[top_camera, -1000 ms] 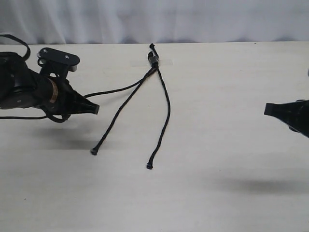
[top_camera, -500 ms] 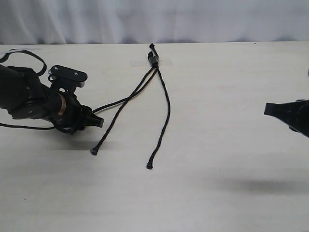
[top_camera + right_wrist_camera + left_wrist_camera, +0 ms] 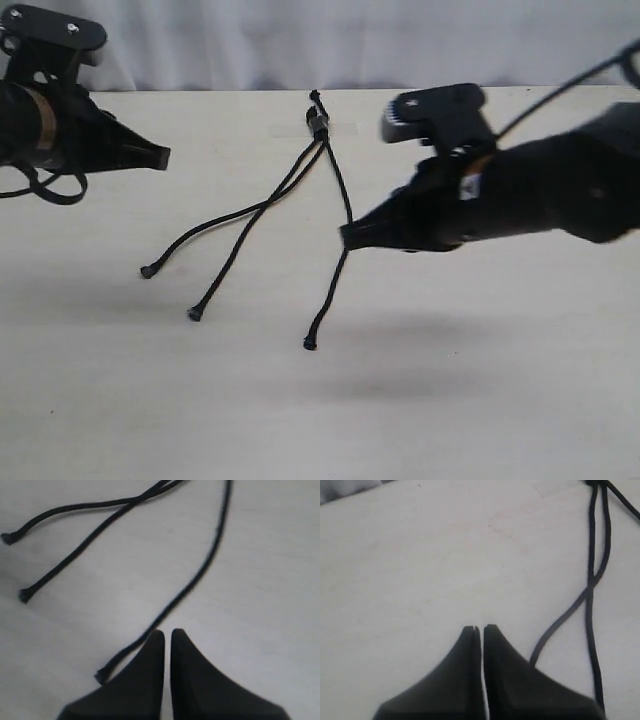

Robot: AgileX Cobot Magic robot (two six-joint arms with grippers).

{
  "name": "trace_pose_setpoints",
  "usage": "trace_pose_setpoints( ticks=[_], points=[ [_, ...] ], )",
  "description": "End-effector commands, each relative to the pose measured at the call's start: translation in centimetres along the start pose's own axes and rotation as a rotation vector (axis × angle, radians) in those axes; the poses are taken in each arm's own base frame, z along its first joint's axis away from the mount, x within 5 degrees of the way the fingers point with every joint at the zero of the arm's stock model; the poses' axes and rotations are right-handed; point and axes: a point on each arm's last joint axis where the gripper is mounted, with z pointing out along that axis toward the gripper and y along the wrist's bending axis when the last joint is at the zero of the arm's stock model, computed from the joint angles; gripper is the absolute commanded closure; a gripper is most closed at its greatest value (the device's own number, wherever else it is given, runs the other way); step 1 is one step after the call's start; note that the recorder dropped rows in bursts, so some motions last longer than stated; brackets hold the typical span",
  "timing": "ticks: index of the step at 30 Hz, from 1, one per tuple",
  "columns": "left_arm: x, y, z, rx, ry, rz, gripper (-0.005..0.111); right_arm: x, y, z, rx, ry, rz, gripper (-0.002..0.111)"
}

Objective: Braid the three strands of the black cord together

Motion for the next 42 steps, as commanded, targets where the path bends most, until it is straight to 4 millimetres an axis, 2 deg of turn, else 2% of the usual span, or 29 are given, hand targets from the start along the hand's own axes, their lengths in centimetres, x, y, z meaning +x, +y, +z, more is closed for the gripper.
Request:
trace_pose_setpoints(
  ticks=[1, 7, 11, 16, 19, 22, 32, 35, 38, 40, 42],
  points=[
    [0.6, 1.5, -2.1, -0.057, -0.006, -0.012, 0.107, -2.4, 4.8, 3.3, -0.04, 0.133, -0.124, 0.104],
    [2.3, 6.3, -2.4, -0.18, 0.021, -0.208, 0.107, -5.4, 9.1, 8.4, -0.039, 0.277, -0.188, 0.102],
    [3.5, 8.9, -2.1, -0.213, 0.014, -0.305, 0.107, -6.6, 10.5, 11.5, -0.023, 0.349, -0.187, 0.084],
    [3.7, 9.1, -1.9, -0.162, -0.043, -0.322, 0.107, -7.3, 11.3, 14.6, -0.009, 0.408, -0.159, 0.061],
    [3.7, 9.1, -1.9, -0.155, -0.05, -0.322, 0.107, -7.5, 11.9, 16.1, -0.03, 0.424, -0.135, 0.057],
    [3.7, 9.1, -1.9, -0.155, -0.048, -0.322, 0.107, -7.5, 12.1, 17.5, -0.03, 0.429, -0.134, 0.058],
    [3.6, 9.0, -1.9, -0.147, -0.057, -0.322, 0.107, -6.9, 11.9, 19.8, 0.006, 0.455, -0.157, 0.059],
    [3.6, 9.0, -1.9, -0.147, -0.057, -0.322, 0.107, -6.5, 11.8, 20.3, 0.015, 0.466, -0.163, 0.067],
    [3.6, 9.0, -1.8, -0.143, -0.061, -0.321, 0.107, -6.2, 11.5, 20.5, 0.03, 0.496, -0.187, 0.084],
    [3.5, 9.0, -1.8, -0.142, -0.062, -0.321, 0.107, -6.1, 11.5, 20.2, 0.027, 0.516, -0.223, 0.1],
    [3.5, 9.0, -1.8, -0.142, -0.062, -0.321, 0.107, -6.3, 11.5, 19.7, 0.022, 0.528, -0.255, 0.104]
  ],
)
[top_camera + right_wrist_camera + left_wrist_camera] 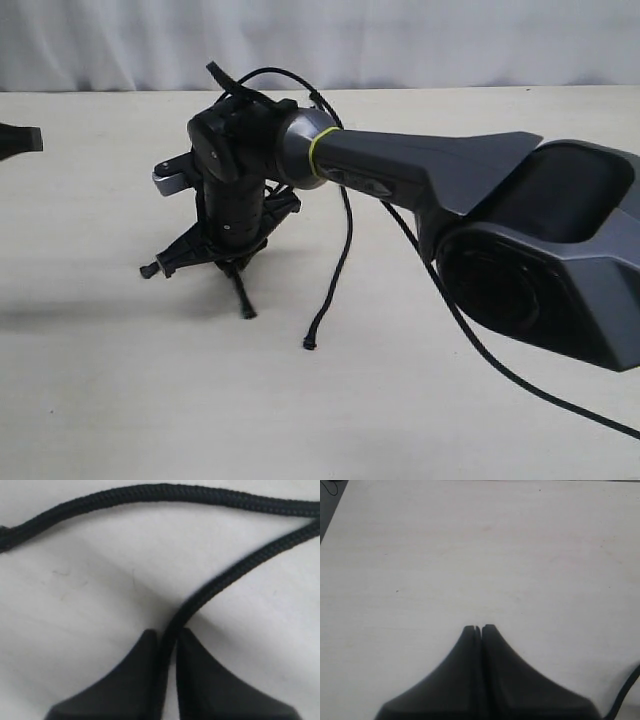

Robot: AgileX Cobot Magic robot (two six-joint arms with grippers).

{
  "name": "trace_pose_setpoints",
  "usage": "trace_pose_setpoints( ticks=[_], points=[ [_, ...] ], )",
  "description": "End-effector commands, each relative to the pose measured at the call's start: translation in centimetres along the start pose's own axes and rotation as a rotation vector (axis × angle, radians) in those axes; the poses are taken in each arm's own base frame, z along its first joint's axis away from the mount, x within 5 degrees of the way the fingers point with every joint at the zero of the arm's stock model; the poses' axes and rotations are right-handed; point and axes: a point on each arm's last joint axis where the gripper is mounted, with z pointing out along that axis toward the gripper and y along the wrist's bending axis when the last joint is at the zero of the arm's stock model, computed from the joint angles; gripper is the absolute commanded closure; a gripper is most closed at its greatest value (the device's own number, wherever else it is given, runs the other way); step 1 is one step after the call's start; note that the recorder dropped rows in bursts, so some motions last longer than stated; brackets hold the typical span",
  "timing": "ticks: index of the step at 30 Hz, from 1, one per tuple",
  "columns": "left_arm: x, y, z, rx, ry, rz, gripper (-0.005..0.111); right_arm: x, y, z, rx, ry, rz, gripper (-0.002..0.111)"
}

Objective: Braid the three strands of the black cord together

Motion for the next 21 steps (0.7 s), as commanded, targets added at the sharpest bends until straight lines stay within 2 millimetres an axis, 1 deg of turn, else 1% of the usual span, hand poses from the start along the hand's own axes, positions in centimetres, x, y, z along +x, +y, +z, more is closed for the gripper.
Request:
trace_pose_setpoints(
  ticks=[1, 4, 7, 9, 12, 16, 21],
  points=[
    [0.0, 0.0, -0.1, 0.011, -0.009, -0.011, 0.107, 0.6, -0.2, -0.3, 0.01, 0.067, -0.069, 0.104],
    [0.0, 0.0, -0.1, 0.011, -0.009, -0.011, 0.107, 0.4, -1.0, -2.6, 0.024, 0.064, -0.085, 0.104],
    [0.0, 0.0, -0.1, 0.011, -0.01, -0.011, 0.107, 0.3, -2.5, -6.1, 0.071, 0.052, -0.08, 0.104],
    [0.0, 0.0, -0.1, 0.011, -0.009, -0.013, 0.107, 0.1, -3.8, -8.3, 0.111, 0.015, -0.074, 0.104],
    [0.0, 0.0, -0.1, 0.011, -0.009, -0.013, 0.107, 0.1, -5.9, -10.5, 0.159, -0.021, -0.055, 0.104],
    [0.0, 0.0, -0.1, 0.011, -0.009, -0.013, 0.107, 1.0, -8.6, -12.0, 0.173, -0.018, 0.0, 0.104],
    [0.0, 0.0, -0.1, 0.011, -0.009, -0.013, 0.107, 2.6, -12.4, -12.6, 0.191, 0.024, 0.081, 0.104]
  ],
)
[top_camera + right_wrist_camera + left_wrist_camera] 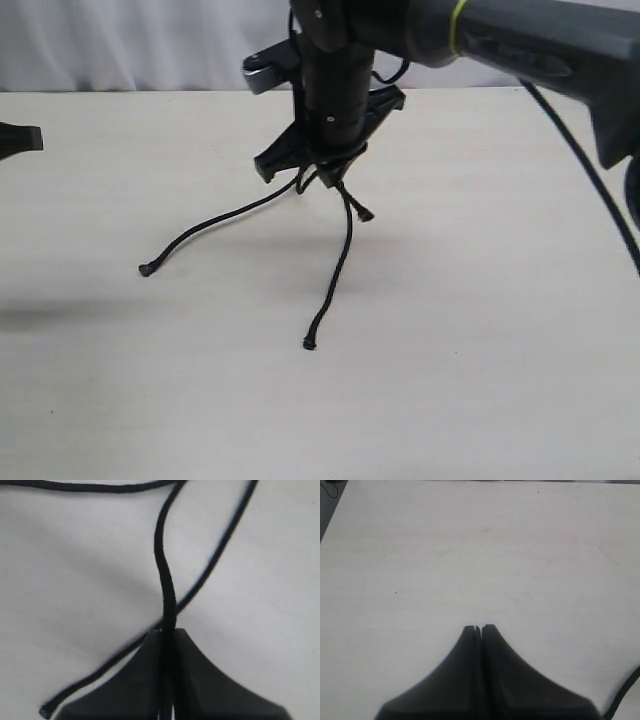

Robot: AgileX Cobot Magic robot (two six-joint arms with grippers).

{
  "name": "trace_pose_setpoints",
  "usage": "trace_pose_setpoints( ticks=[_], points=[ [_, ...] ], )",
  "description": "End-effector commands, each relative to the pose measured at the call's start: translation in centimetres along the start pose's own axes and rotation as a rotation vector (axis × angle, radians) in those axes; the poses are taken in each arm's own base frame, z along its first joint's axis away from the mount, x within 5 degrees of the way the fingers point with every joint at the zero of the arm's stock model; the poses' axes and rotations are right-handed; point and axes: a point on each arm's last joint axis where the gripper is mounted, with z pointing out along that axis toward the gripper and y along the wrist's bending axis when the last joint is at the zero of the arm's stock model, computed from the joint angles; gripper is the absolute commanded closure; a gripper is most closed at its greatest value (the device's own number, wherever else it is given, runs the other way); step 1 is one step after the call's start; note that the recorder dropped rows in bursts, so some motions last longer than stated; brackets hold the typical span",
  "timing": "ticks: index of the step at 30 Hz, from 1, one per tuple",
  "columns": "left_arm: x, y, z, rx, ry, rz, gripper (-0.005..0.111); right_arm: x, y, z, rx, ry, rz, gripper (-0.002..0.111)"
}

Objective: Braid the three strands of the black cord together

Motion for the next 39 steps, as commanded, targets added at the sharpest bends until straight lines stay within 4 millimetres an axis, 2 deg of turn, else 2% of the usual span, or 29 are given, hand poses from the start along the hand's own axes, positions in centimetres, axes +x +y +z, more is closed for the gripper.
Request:
trace_pose_setpoints(
  ticks=[1, 6, 8, 9, 12, 15, 17, 20, 24, 28, 30, 33, 35, 36, 37, 39],
  points=[
    [0.0, 0.0, -0.1, 0.008, -0.005, -0.011, 0.107, 1.7, -3.9, 0.1, 0.029, 0.056, 0.066, 0.104],
    [0.1, -0.1, -0.1, 0.011, -0.004, -0.034, 0.107, 3.8, -7.8, 1.9, 0.043, 0.081, 0.175, 0.104],
    [0.0, -0.1, -0.1, 0.017, -0.009, -0.033, 0.107, 4.7, -8.6, 2.9, 0.04, 0.085, 0.195, 0.104],
    [0.0, -0.1, -0.1, 0.018, -0.01, -0.033, 0.107, 5.6, -9.5, 4.3, 0.037, 0.09, 0.217, 0.104],
    [0.0, -0.7, -0.1, 0.035, -0.01, -0.02, 0.107, 6.7, -10.6, 6.0, 0.034, 0.07, 0.253, 0.104],
    [0.3, -2.7, -0.4, 0.098, -0.013, 0.026, 0.107, 8.0, -11.6, 8.0, 0.015, 0.018, 0.298, 0.104],
    [0.3, -4.2, -0.6, 0.159, -0.031, 0.064, 0.107, 8.6, -11.5, 8.8, 0.015, 0.005, 0.293, 0.104],
    [0.6, -6.8, -1.2, 0.263, -0.054, 0.123, 0.107, 9.3, -11.3, 9.4, 0.013, 0.015, 0.287, 0.104],
    [1.2, -9.1, -2.0, 0.356, -0.068, 0.182, 0.107, 9.6, -11.2, 9.8, 0.012, 0.036, 0.299, 0.103],
    [2.2, -11.5, -2.2, 0.433, -0.057, 0.272, 0.107, 9.8, -11.0, 10.6, 0.01, 0.057, 0.308, 0.083],
    [3.4, -13.1, -1.8, 0.469, -0.014, 0.311, 0.102, 9.9, -10.9, 11.2, 0.011, 0.068, 0.304, 0.064],
    [4.6, -14.8, -1.3, 0.515, 0.019, 0.352, 0.089, 9.6, -11.3, 10.3, 0.027, 0.033, 0.289, 0.051],
    [5.3, -16.2, -0.9, 0.537, 0.047, 0.385, 0.079, 9.3, -11.7, 8.5, 0.051, -0.016, 0.269, 0.053],
    [5.5, -16.8, -0.7, 0.546, 0.055, 0.397, 0.074, 9.0, -11.8, 7.6, 0.055, -0.05, 0.27, 0.055],
    [6.3, -18.3, -0.1, 0.564, 0.082, 0.428, 0.069, 8.9, -12.4, 4.8, 0.066, -0.162, 0.277, 0.067],
    [7.2, -19.4, 0.5, 0.572, 0.111, 0.455, 0.066, 9.2, -13.0, 2.3, 0.07, -0.29, 0.306, 0.083]
  ],
)
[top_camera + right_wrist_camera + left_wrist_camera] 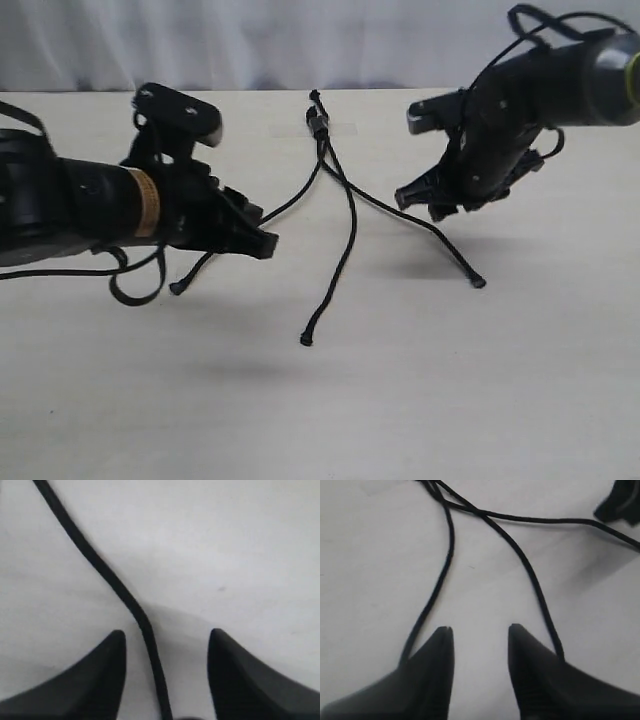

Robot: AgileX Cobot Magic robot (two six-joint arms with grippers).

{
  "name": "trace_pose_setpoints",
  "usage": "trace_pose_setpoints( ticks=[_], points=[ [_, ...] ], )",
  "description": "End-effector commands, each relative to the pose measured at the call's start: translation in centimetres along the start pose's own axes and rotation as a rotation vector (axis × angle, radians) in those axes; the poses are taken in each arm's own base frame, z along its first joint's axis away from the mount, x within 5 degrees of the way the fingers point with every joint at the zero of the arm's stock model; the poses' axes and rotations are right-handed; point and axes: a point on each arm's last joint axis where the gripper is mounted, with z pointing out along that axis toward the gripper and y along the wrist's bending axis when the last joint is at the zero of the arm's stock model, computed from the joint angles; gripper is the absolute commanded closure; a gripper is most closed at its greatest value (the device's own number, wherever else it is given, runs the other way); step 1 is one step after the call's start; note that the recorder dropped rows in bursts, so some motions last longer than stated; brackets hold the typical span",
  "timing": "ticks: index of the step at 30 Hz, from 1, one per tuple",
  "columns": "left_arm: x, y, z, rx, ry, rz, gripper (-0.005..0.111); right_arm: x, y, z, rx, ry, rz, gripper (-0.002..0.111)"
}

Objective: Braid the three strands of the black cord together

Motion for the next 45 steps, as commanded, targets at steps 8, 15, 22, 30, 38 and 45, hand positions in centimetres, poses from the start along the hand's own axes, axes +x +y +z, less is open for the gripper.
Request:
trace_pose_setpoints(
  ticks=[8, 15, 22, 30, 38, 45],
  points=[
    [0.6, -6.4, 8.5, -0.029, 0.214, 0.159, 0.063, 6.8, -5.9, -11.2, -0.026, -0.673, 0.228, 0.104],
    [0.4, -7.8, 12.5, -0.04, 0.237, 0.148, 0.063, 8.7, -5.8, -9.4, -0.046, -0.71, 0.252, 0.104],
    [1.6, -7.7, 14.4, -0.057, 0.282, 0.148, 0.064, 8.7, -5.8, -9.4, -0.047, -0.712, 0.252, 0.104],
    [1.8, -7.2, 14.2, -0.106, 0.317, 0.178, 0.107, 8.7, -5.8, -9.5, -0.047, -0.716, 0.252, 0.104],
    [-1.6, -2.8, 11.5, -0.271, 0.299, 0.264, 0.107, 8.6, -5.8, -9.5, -0.048, -0.726, 0.252, 0.104],
    [-2.8, 2.8, 12.0, -0.274, 0.23, 0.173, 0.107, 8.6, -5.7, -9.5, -0.05, -0.726, 0.25, 0.104]
  ],
)
